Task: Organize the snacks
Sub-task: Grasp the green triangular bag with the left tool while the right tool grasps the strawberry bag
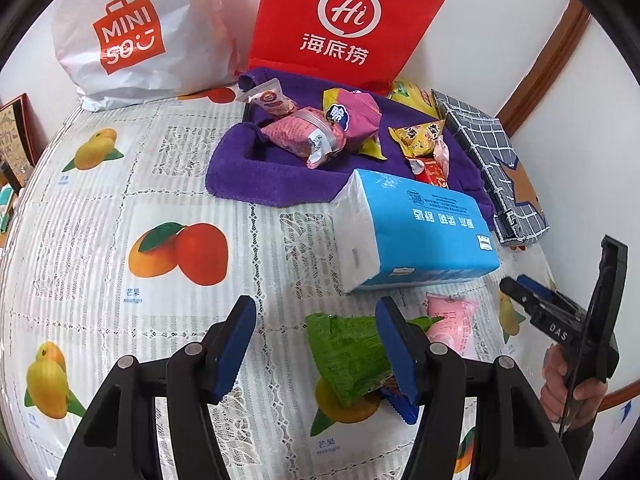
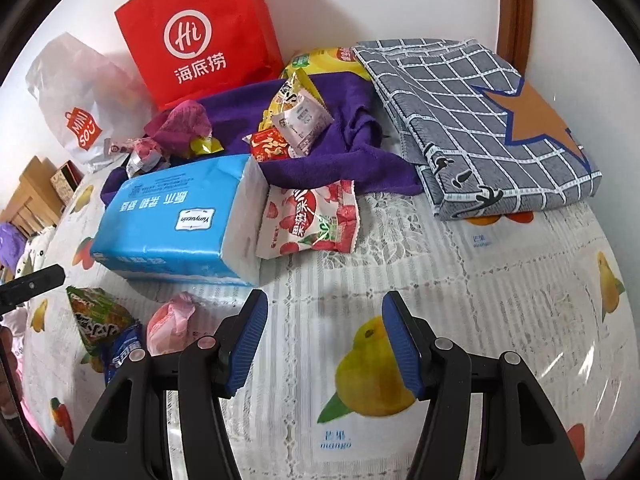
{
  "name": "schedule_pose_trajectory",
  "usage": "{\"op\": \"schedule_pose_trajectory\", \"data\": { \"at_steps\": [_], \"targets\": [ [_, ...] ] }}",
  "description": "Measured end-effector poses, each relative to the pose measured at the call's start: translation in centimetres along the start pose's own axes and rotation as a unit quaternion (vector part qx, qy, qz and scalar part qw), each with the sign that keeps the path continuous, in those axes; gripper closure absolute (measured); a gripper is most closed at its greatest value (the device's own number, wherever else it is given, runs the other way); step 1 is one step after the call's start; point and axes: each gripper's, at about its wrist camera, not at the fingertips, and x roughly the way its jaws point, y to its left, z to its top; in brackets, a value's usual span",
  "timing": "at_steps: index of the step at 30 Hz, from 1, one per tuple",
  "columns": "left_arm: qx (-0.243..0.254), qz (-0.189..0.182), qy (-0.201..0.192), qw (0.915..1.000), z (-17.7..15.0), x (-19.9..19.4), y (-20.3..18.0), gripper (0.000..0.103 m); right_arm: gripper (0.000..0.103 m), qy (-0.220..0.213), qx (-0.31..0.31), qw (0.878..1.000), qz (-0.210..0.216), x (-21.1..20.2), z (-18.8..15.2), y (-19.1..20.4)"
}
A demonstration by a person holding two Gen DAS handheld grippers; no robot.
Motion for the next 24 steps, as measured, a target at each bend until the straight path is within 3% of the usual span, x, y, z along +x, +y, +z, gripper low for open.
{"op": "schedule_pose_trajectory", "data": {
  "at_steps": [6, 11, 19, 21, 24],
  "targets": [
    [-0.004, 0.008, 0.001, 1.0000, 0.4, 0.4, 0.5, 0.043, 0.044, -0.022, 0.015, 1.000, -0.003, 0.9, 3.1, -0.8],
    [-0.006, 0.014, 0.003, 0.9999, 1.0, 0.9, 0.9, 0.043, 0.044, -0.012, 0.004, 1.000, 0.005, 3.0, 5.3, -1.0],
    [-0.010, 0.010, 0.009, 0.9999, 1.7, 2.0, 1.1, 0.043, 0.044, 0.036, 0.001, 0.998, 0.049, 6.6, 5.4, -1.4],
    [-0.008, 0.010, 0.011, 0.9999, 1.7, 2.1, 1.0, 0.043, 0.044, 0.024, 0.008, 0.998, 0.060, 6.8, 5.5, -1.7],
    [-0.006, 0.009, 0.012, 0.9999, 1.5, 2.0, 0.8, 0.043, 0.053, 0.016, 0.004, 0.998, 0.062, 6.8, 5.5, -1.8]
  ]
}}
